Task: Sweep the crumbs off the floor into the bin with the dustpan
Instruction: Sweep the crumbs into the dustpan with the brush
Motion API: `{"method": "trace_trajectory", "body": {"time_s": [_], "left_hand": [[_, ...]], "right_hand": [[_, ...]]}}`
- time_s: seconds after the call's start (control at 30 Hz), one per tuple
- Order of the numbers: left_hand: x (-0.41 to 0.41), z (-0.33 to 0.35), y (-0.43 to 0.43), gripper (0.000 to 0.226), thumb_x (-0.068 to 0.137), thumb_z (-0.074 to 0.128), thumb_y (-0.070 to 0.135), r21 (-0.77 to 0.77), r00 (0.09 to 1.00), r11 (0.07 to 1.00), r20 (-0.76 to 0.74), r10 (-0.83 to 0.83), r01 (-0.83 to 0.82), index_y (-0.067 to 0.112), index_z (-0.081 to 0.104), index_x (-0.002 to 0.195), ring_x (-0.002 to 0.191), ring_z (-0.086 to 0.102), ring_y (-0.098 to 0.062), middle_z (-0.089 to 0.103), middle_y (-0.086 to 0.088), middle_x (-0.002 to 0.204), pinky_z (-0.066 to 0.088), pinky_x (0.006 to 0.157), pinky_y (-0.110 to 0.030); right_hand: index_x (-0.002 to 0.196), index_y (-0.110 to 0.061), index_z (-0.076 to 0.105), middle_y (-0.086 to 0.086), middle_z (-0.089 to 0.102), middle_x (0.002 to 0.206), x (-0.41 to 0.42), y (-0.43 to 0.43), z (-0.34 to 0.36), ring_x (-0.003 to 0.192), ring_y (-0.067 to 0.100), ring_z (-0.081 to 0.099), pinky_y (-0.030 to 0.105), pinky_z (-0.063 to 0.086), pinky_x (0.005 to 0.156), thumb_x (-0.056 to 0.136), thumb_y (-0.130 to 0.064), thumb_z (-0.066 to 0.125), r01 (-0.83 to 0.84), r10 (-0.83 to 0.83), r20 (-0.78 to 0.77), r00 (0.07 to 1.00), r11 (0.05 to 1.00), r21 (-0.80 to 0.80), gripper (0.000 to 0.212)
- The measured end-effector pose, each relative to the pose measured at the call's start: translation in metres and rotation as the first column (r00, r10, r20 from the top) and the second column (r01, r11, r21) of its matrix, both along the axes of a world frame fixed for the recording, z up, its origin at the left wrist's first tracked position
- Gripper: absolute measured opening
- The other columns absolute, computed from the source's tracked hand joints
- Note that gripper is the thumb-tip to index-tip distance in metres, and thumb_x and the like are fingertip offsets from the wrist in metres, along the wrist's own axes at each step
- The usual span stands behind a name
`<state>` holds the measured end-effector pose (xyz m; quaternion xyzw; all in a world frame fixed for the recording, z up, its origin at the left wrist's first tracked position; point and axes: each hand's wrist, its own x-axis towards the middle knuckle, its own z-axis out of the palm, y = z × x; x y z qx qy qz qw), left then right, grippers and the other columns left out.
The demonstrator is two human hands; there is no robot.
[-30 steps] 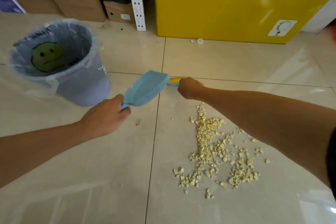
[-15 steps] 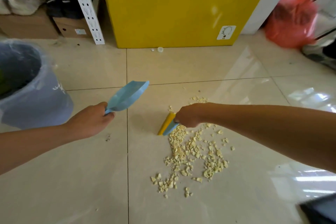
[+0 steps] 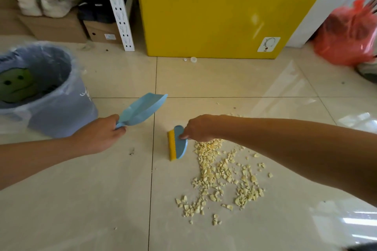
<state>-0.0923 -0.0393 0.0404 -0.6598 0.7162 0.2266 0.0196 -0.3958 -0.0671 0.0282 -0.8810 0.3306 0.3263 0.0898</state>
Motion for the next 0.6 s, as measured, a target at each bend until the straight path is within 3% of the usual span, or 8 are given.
{"method": "trace_trajectory", "body": {"time_s": [0.1,0.2,0.27,0.33,0.37,0.43,0.53,0.6], "left_hand": [[0.006,-0.004,0.0,0.028,0.098,0.049,0.037,0.02,1.0,1.0,0.028,-0.001,0.001,0.016,0.044,0.08,0.053,0.059,-0.024,0.061,-0.008,0.063,0.039,0.051,-0.034],[0.001,-0.008,-0.002,0.03,0.098,0.048,0.036,0.043,1.0,0.999,0.02,-0.011,0.011,0.017,0.041,0.076,0.047,0.053,-0.022,0.056,-0.007,0.058,0.034,0.047,-0.031],[-0.001,-0.009,-0.005,0.031,0.098,0.048,0.035,0.036,0.999,0.999,0.034,-0.018,0.017,0.015,0.04,0.075,0.045,0.05,-0.02,0.054,-0.006,0.057,0.032,0.045,-0.031],[0.007,-0.012,-0.013,0.032,0.099,0.049,0.034,0.005,0.997,0.999,0.073,-0.034,0.033,0.014,0.04,0.076,0.046,0.051,-0.02,0.054,-0.005,0.056,0.034,0.047,-0.033],[0.014,-0.013,-0.016,0.031,0.098,0.049,0.035,-0.005,0.996,0.999,0.088,-0.032,0.033,0.015,0.04,0.076,0.047,0.054,-0.022,0.055,-0.005,0.056,0.038,0.048,-0.035],[0.028,-0.016,-0.02,0.031,0.097,0.05,0.037,-0.031,0.992,0.999,0.118,-0.034,0.038,0.017,0.04,0.077,0.049,0.058,-0.024,0.058,-0.006,0.057,0.045,0.051,-0.038],[0.031,-0.015,-0.015,0.025,0.097,0.052,0.033,-0.084,0.989,0.994,0.137,-0.059,0.071,0.017,0.04,0.081,0.047,0.057,-0.024,0.055,-0.004,0.055,0.044,0.05,-0.037],[0.021,-0.011,-0.005,0.022,0.097,0.05,0.035,-0.136,0.977,0.984,0.193,-0.085,0.112,0.021,0.036,0.086,0.048,0.055,-0.023,0.053,0.0,0.056,0.047,0.051,-0.037]], "right_hand": [[0.148,-0.032,0.044,-0.001,0.055,0.137,-0.024,-0.007,0.013,0.123,0.023,0.052,0.026,0.034,0.084,0.107,-0.021,0.037,0.044,-0.025,-0.14,0.99,0.989,0.14,0.043],[0.144,-0.034,0.049,0.0,0.055,0.137,-0.043,-0.022,0.015,0.122,0.024,0.053,0.03,0.039,0.092,0.105,-0.026,0.044,0.22,-0.19,-0.135,0.972,0.94,0.26,0.04],[0.136,-0.04,0.056,0.001,0.062,0.109,-0.059,-0.044,0.018,0.088,0.023,0.064,0.031,0.05,0.075,0.101,-0.026,0.052,0.381,-0.382,-0.073,0.921,0.851,0.36,0.037],[0.131,-0.039,0.061,-0.001,0.051,0.076,-0.076,-0.067,0.028,0.052,0.012,0.041,0.025,0.035,0.048,0.1,-0.021,0.054,0.522,-0.571,-0.019,0.821,0.737,0.43,0.036],[0.13,-0.036,0.062,-0.001,0.047,0.069,-0.083,-0.077,0.033,0.049,0.011,0.034,0.025,0.029,0.045,0.1,-0.019,0.053,0.571,-0.635,0.022,0.773,0.709,0.414,0.036],[0.128,-0.028,0.063,0.001,0.05,0.068,-0.093,-0.091,0.035,0.049,0.014,0.038,0.025,0.03,0.044,0.101,-0.017,0.048,0.642,-0.693,0.131,0.709,0.711,0.287,0.033],[0.126,-0.015,0.063,0.009,0.067,0.095,-0.1,-0.097,0.019,0.071,0.028,0.064,0.024,0.041,0.045,0.103,-0.017,0.038,0.675,-0.665,0.159,0.729,0.738,-0.01,0.034],[0.126,-0.011,0.063,0.008,0.065,0.104,-0.106,-0.101,-0.001,0.082,0.03,0.065,0.025,0.038,0.046,0.102,-0.016,0.039,0.704,-0.691,0.137,0.71,0.703,-0.097,0.034]]}}
